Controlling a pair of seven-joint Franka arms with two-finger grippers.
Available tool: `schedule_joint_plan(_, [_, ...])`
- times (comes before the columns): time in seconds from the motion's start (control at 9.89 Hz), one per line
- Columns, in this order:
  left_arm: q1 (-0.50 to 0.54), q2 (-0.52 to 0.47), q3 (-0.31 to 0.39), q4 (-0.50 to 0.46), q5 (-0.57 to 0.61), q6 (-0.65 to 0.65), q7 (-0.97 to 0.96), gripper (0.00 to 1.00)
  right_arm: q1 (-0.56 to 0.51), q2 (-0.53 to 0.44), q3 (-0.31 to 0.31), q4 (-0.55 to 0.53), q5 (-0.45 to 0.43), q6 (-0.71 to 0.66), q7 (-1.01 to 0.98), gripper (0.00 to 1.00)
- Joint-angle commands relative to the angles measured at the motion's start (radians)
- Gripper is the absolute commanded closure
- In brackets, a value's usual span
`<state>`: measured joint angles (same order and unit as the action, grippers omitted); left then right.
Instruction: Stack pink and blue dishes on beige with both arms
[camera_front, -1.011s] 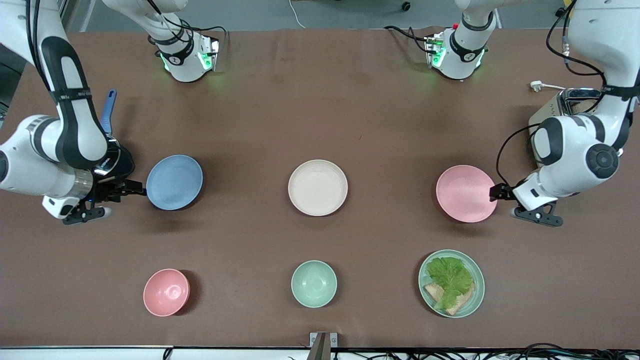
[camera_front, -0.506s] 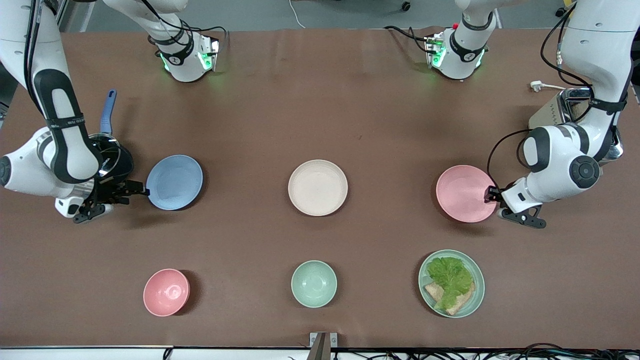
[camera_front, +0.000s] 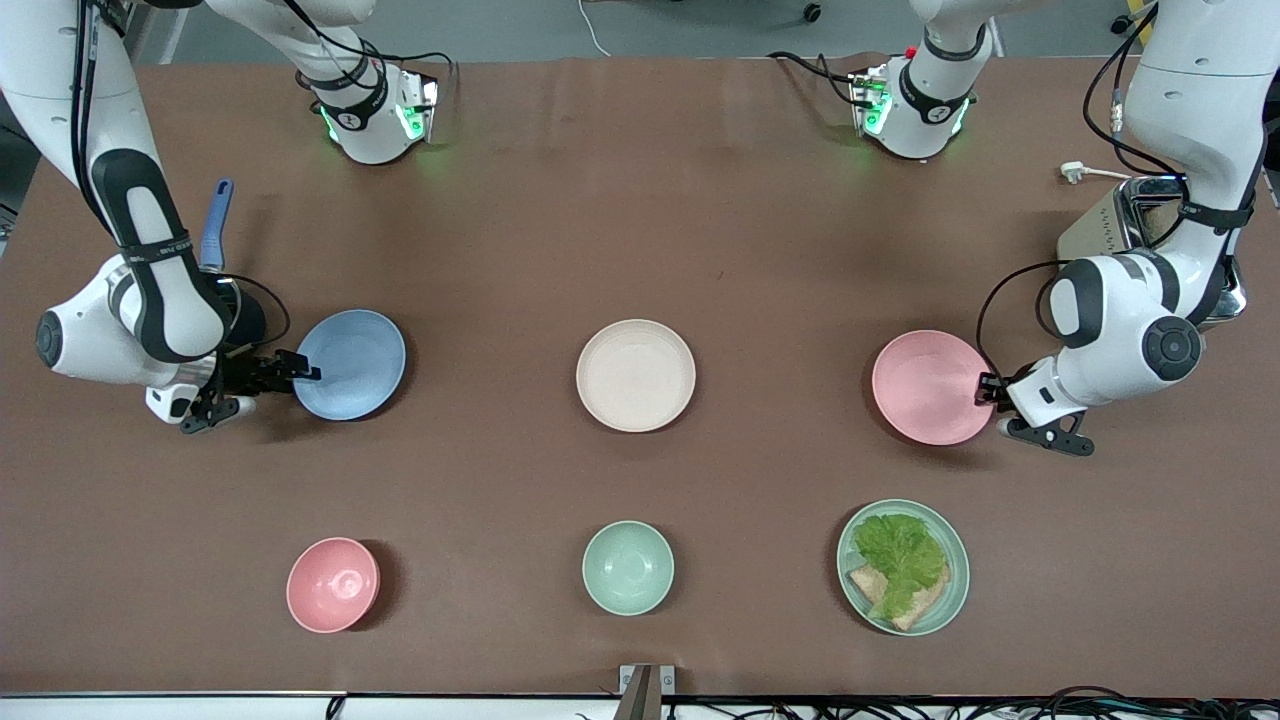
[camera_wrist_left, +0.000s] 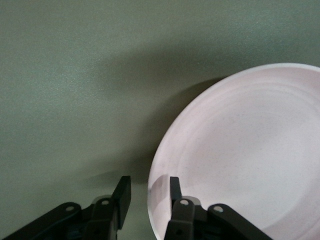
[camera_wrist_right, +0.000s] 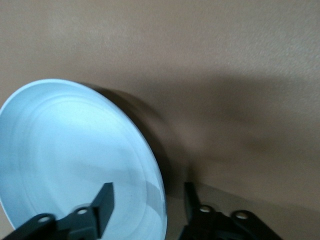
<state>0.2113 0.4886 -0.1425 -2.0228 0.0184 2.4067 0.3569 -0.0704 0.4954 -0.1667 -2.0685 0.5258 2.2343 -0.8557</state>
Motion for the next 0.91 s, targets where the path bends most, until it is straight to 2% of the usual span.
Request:
schedule_joint_plan(0.0, [0.006, 0.031, -0.008, 0.000, 0.011, 0.023, 0.011, 0.86, 0.004, -0.008, 0.000, -0.022, 0.026, 0.015, -0.032, 0.83])
schedule_joint_plan(0.1, [0.005, 0.025, -0.008, 0.000, 0.011, 0.020, 0.013, 0.96, 0.000, -0.009, -0.002, -0.021, 0.029, 0.011, -0.025, 0.99])
schedule_joint_plan(0.3, [0.006, -0.002, -0.015, 0.016, 0.011, -0.001, 0.013, 1.00, 0.003, -0.014, -0.008, 0.005, 0.030, -0.024, 0.018, 0.99])
schedule_joint_plan(0.4, [-0.001, -0.042, -0.026, 0.033, 0.000, -0.055, 0.005, 1.00, 0.007, -0.026, -0.023, 0.058, 0.028, -0.107, 0.093, 0.99])
schedule_joint_plan(0.61, [0.002, -0.093, -0.107, 0.126, -0.006, -0.223, -0.039, 1.00, 0.017, -0.034, -0.077, 0.218, 0.014, -0.320, 0.194, 0.99])
schedule_joint_plan(0.81, [-0.009, -0.088, -0.251, 0.208, -0.008, -0.331, -0.282, 1.00, 0.023, -0.034, -0.108, 0.408, -0.042, -0.531, 0.345, 0.99])
